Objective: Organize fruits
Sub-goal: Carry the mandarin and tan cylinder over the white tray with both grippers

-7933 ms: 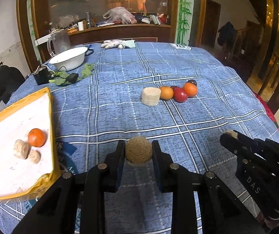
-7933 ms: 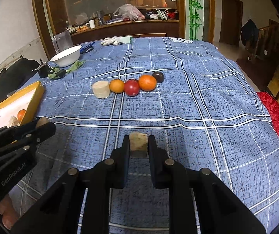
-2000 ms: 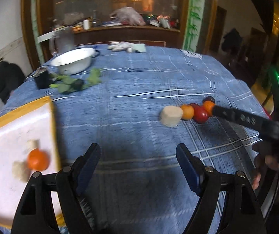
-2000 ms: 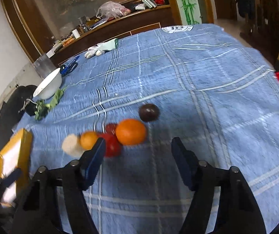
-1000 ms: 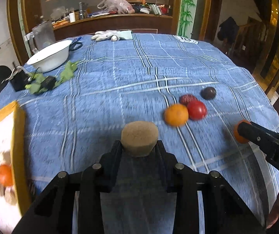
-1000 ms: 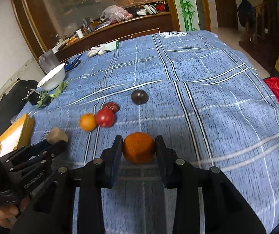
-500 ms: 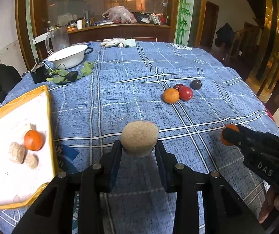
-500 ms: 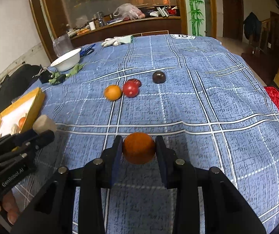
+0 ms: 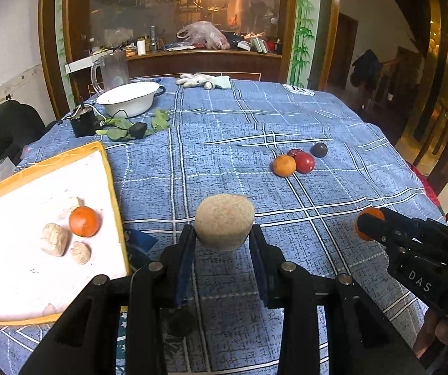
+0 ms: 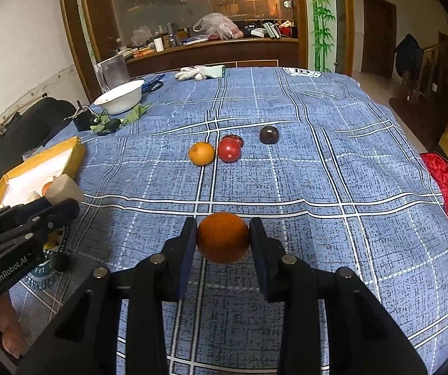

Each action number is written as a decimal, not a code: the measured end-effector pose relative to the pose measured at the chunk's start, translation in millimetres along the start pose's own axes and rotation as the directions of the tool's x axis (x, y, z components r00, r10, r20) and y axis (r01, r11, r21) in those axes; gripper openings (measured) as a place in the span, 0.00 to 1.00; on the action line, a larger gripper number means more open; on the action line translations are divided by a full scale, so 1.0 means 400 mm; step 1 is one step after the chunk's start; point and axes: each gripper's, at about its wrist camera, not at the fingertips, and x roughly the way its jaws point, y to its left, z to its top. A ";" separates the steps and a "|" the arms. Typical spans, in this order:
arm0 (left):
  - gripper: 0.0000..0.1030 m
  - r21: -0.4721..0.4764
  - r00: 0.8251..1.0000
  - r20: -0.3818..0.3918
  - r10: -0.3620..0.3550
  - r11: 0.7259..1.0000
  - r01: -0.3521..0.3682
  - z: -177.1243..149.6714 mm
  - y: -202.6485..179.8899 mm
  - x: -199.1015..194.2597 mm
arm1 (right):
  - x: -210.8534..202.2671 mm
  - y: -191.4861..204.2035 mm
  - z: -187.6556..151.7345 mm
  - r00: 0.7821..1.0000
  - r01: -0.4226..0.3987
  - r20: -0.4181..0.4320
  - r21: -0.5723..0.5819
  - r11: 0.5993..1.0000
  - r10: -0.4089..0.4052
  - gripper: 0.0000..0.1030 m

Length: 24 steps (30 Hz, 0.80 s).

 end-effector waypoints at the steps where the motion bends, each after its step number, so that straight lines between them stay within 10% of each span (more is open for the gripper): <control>1: 0.34 -0.001 1.000 -0.001 0.001 1.000 -0.001 -0.002 0.002 -0.001 | -0.002 0.001 0.000 1.000 0.001 0.002 0.000 1.000 -0.001 0.35; 24: 0.34 -0.060 0.999 0.024 0.047 0.997 -0.045 -0.007 0.073 -0.058 | -0.013 0.062 0.010 0.999 -0.035 0.021 -0.035 0.999 0.035 0.35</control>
